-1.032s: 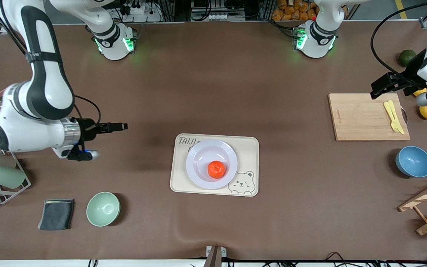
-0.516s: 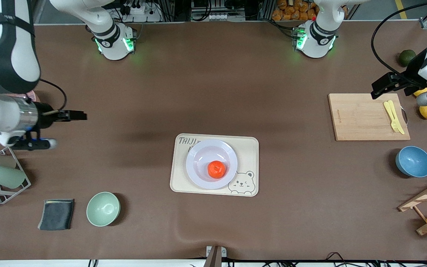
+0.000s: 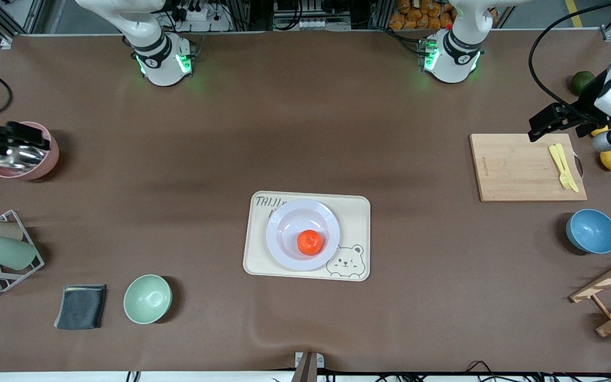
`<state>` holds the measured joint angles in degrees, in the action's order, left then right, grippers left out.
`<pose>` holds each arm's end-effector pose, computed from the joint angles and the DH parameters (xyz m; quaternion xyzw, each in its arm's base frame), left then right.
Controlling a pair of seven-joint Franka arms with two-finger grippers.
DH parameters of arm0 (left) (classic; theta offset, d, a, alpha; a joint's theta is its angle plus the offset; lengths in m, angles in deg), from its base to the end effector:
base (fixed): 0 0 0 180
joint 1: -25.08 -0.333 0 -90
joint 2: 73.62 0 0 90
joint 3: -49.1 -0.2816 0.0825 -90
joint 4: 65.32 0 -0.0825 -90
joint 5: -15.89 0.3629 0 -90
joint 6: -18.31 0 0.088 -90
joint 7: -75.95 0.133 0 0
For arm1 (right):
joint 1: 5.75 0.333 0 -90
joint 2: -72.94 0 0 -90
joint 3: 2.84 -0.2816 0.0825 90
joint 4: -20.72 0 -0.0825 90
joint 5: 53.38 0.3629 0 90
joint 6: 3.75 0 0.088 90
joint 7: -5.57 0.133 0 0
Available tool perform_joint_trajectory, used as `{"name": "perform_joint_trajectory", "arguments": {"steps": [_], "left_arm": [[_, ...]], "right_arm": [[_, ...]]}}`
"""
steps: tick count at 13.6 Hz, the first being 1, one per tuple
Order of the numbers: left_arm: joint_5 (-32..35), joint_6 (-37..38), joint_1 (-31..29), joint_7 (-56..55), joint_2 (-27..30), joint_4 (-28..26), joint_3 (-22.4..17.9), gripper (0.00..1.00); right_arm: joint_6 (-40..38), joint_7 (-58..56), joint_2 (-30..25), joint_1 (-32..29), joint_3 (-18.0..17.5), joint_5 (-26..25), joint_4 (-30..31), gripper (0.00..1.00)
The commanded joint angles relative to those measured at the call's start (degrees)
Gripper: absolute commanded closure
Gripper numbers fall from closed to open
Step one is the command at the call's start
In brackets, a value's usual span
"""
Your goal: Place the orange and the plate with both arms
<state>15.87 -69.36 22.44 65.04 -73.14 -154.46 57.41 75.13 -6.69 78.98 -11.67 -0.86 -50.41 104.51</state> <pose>0.5241 -0.0524 0.5717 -0.9989 -0.0457 0.0085 0.0017 0.5315 -0.0652 0.5408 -0.9943 -0.0403 0.0897 0.0403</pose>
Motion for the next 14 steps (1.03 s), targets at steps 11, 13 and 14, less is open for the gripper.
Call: {"name": "perform_joint_trajectory", "arguments": {"steps": [11,13,14], "left_arm": [[1.34,0.83,4.3,1.32,-2.24,2.92,-4.09,0.0],[1.34,0.83,4.13,1.24,-1.89,2.92,-3.83,0.0],[1.08,0.83,3.87,1.32,-1.8,2.92,-3.74,0.0]], "right_arm": [[-0.57,11.81,-6.56,2.66,-5.14,-4.28,-1.53,0.0],[-0.48,11.91,-6.48,2.67,-5.23,-4.28,-1.53,0.0],[-0.48,11.82,-6.48,2.49,-5.4,-4.19,-1.53,0.0]]}}
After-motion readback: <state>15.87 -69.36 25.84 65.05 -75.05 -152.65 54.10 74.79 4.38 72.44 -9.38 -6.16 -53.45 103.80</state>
